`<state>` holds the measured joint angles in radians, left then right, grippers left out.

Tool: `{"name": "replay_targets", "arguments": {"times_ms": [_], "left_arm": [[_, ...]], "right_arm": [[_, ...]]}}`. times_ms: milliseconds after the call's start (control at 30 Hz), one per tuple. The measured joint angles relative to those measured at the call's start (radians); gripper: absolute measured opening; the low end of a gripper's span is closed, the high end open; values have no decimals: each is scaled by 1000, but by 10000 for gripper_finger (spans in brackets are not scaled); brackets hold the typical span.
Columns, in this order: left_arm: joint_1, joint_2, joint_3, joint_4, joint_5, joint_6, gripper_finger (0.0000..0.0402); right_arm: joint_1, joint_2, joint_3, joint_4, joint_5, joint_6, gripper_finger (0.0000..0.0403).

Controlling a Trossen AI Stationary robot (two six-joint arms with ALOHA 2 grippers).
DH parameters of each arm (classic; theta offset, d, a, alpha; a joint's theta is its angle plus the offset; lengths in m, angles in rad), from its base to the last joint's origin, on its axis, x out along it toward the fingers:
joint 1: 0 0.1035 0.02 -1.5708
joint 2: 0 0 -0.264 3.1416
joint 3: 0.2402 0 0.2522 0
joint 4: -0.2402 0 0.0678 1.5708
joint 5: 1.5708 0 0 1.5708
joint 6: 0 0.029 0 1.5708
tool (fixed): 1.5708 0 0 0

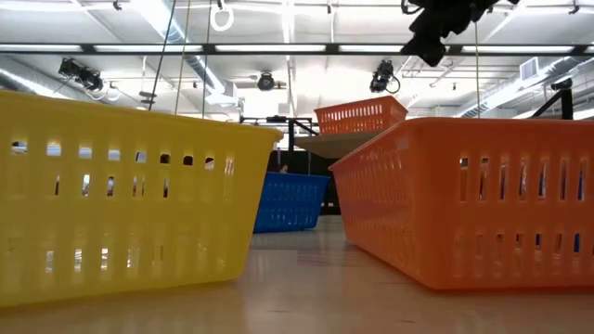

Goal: Stack baskets on shelf by color
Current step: Put the top orange basket on the shelf

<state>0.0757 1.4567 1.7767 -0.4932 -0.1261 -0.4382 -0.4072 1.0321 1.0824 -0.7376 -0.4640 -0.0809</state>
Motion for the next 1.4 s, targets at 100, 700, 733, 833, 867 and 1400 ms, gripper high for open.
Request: {"name": "replay_targets", "arguments": {"times_ms": [100,700,733,833,867,1400], "left_arm": [[-33,0,0,-1,0,-1,192],[-125,-29,0,2,-9,-22,187],[-129,-35,0,0,-9,-21,187],[-144,-43,0,4,-9,-21,187],[-149,-47,0,-2,-8,-20,187],[-202,-51,0,-30,-8,-27,183]], "right_arm": [[27,3,9,-4,61,-70,221],[44,283,248,-292,426,-379,215],[44,288,263,-296,438,-392,214],[35,291,313,-296,453,-411,211],[28,292,320,-300,452,-420,210],[-20,406,320,-421,483,-540,207]]}}
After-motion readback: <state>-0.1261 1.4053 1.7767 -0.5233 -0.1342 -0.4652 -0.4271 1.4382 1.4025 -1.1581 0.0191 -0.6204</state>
